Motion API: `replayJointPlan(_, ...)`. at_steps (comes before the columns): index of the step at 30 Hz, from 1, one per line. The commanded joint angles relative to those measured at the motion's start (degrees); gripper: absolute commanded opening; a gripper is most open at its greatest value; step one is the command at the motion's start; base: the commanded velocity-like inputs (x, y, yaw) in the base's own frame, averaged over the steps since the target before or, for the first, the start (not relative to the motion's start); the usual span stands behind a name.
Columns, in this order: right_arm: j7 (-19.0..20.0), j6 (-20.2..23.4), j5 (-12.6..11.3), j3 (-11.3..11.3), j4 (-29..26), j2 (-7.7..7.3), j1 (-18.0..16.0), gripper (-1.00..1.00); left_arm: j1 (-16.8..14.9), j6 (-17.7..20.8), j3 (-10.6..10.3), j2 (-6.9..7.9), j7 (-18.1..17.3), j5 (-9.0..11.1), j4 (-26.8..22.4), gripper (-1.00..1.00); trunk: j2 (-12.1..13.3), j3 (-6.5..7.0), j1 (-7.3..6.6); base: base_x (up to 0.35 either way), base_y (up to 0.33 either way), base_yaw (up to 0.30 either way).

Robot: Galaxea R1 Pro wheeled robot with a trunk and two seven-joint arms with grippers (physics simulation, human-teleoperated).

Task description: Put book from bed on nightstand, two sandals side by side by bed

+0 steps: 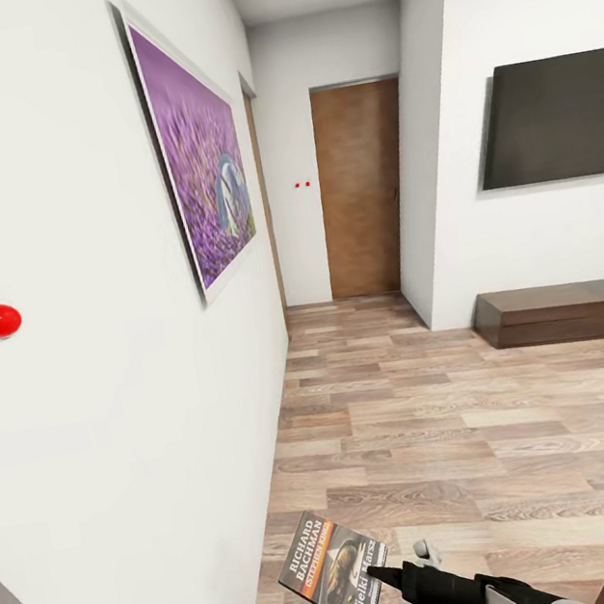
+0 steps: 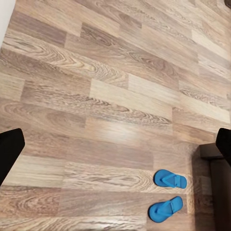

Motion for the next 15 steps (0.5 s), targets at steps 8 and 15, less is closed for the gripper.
replayJointPlan(8, 0.05, 0.50, -0.61, 0.27, 0.10, -0.07, -0.07, -1.00, -0.06, -0.36, 0.42, 0.02, -0.15, -0.61, 0.07, 1.00, -0.09, -0.11, 0.02, 0.000, 0.040, 0.000)
replayJointPlan(15, 0.06, 0.50, -0.61, 0.33, 0.10, -0.06, -0.07, -1.00, -0.06, -0.36, 0.42, 0.02, -0.10, -0.61, 0.07, 1.00, -0.09, -0.11, 0.02, 0.000, 0.054, 0.000)
